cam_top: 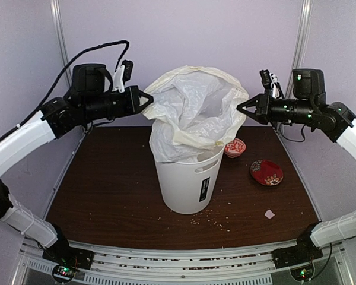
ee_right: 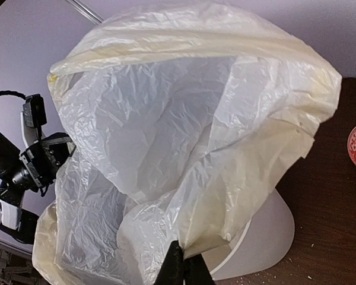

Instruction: Put the trash bags into the trash bin

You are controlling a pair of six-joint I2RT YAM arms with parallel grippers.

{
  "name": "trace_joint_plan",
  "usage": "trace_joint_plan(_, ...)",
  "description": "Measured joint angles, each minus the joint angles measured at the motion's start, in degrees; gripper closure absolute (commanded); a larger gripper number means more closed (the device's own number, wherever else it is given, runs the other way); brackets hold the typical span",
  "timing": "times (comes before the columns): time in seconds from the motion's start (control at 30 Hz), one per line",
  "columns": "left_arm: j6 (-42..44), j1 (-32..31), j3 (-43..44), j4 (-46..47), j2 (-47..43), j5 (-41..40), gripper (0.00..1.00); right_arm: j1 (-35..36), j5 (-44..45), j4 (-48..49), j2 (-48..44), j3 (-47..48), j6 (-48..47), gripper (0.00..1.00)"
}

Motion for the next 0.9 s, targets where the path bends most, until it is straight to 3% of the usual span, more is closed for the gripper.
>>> trace_joint_plan(0.2,-2.1,0.0,-2.6,-9.6,-10.6,5.1,1.0,0.0,-3.0,-4.0,-3.6,-3.8,-2.2,1.0)
trace_joint_plan(0.4,-6.5,-0.3,-13.6,-14.9,-19.3,9.9,1.0,0.7,-3.8,-5.8,-4.3,-7.3,-4.4,1.0)
trace_joint_plan(0.57,-7.1,-0.4,-22.5,-18.3,-20.1,11.7,1.0,1.2,-3.4,-6.8,-4.4,-11.8,-5.9,1.0)
trace_joint_plan(0.73,-6.9,-0.4,-26.5,-18.5,-19.3,8.8,1.0,1.4,-1.3,-7.2,-5.2,-15.0,-8.2,1.0)
trace_joint_plan(0.9,-6.7,-0.4,-28.5,-11.4,-16.0,0.1,1.0,1.6,3.4,-6.8,-4.6,-18.1,-8.9,1.0)
